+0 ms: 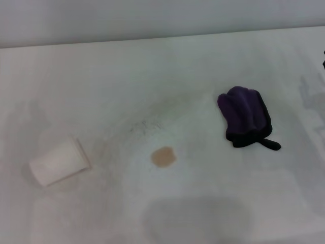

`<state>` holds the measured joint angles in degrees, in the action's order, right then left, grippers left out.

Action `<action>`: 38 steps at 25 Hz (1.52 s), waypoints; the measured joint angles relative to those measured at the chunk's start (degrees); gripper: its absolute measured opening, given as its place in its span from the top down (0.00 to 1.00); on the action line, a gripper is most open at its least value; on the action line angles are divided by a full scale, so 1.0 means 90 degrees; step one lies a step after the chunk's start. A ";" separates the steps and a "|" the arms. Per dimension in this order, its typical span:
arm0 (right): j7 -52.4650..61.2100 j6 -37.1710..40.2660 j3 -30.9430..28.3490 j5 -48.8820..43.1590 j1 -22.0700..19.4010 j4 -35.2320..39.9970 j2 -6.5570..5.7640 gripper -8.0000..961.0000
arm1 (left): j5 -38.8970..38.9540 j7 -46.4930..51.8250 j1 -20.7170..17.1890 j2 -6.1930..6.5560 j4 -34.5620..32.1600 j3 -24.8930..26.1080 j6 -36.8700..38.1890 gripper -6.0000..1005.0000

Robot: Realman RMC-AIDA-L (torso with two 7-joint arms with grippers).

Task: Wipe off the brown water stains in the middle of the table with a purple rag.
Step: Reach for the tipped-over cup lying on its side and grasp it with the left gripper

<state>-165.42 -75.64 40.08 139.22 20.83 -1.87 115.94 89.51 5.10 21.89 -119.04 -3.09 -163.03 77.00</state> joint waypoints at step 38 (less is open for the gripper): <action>-0.0068 0.0324 0.0009 -0.0031 0.0013 0.0041 -0.0007 0.51 | -0.5025 0.8166 0.1385 0.0062 0.5670 -0.0009 0.1350 0.25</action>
<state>-166.02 -72.73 40.16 138.94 20.94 -1.49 115.87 44.29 78.59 34.36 -118.47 47.94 -163.11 89.15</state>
